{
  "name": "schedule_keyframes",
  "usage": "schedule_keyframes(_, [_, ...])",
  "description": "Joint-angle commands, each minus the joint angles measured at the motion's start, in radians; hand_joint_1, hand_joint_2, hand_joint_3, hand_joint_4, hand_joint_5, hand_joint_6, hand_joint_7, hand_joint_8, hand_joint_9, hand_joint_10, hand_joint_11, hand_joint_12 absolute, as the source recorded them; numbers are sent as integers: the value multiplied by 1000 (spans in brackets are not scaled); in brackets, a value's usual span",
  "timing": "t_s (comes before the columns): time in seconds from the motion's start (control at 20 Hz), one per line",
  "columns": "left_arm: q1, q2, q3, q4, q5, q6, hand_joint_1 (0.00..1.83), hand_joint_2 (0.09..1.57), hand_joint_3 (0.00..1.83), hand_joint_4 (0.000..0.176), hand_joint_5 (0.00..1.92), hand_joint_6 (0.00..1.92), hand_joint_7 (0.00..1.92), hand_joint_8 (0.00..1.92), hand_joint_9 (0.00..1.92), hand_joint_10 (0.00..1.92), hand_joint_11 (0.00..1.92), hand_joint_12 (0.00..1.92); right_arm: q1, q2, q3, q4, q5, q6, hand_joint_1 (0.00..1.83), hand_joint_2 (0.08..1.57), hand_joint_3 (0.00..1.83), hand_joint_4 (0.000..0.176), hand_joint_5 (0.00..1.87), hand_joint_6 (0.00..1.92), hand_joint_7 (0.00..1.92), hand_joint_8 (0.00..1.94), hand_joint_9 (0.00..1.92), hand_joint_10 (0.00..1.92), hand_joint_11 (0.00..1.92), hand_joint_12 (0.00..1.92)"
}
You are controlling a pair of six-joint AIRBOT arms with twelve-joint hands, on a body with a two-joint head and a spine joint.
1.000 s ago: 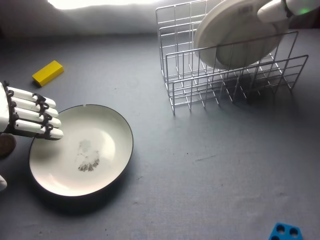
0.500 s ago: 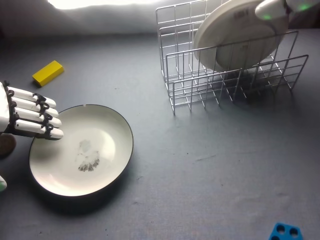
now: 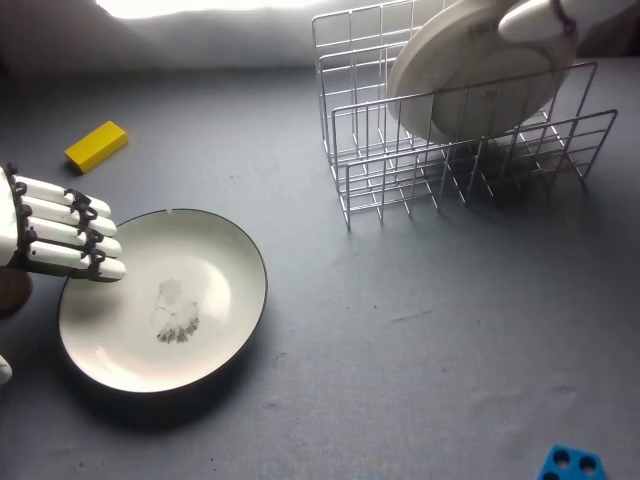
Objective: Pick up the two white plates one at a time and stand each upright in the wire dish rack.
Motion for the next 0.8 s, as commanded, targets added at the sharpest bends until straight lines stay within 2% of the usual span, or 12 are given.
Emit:
schedule_keyframes(0.0, [0, 8, 1, -57, -24, -1, 0, 1039, 3, 0, 34, 5, 51, 5, 27, 6, 0, 0, 20, 7, -6, 53, 68, -32, 1247, 1083, 4, 0, 669, 5, 765, 1, 778, 3, 298, 1234])
schedule_keyframes(0.05, [1, 7, 2, -57, -24, -1, 0, 1028, 0, 0, 36, 5, 48, 2, 23, 3, 0, 0, 20, 6, -17, 102, 70, -102, 1244, 1084, 2, 0, 652, 0, 736, 0, 748, 0, 256, 1257])
schedule_keyframes(0.2, [8, 4, 4, -57, -24, -1, 0, 1032, 0, 0, 40, 5, 47, 1, 24, 2, 0, 0, 27, -2, -20, 212, 100, -196, 1229, 1084, 0, 0, 609, 0, 681, 0, 688, 0, 166, 1284])
schedule_keyframes(0.4, [17, 2, 3, -57, -24, -3, 0, 1026, 0, 0, 39, 4, 46, 6, 27, 8, 0, 0, 38, -13, -40, 213, 112, -227, 1220, 1089, 1, 0, 578, 1, 644, 0, 634, 0, 100, 1298])
schedule_keyframes(0.6, [27, 1, 3, -57, -24, -6, 0, 1027, 0, 0, 36, 10, 51, 8, 23, 9, 0, 0, 50, -12, -98, 213, 136, -337, 1213, 1085, 0, 0, 574, 0, 637, 1, 615, 1, 93, 1268])
schedule_keyframes(0.75, [34, 0, 2, -57, -24, -7, 0, 1037, 3, 0, 25, 3, 44, 3, 19, 5, 0, 0, 69, -10, -159, 213, 153, -436, 1192, 1084, 0, 0, 484, 0, 545, 0, 519, 0, 3, 1281])
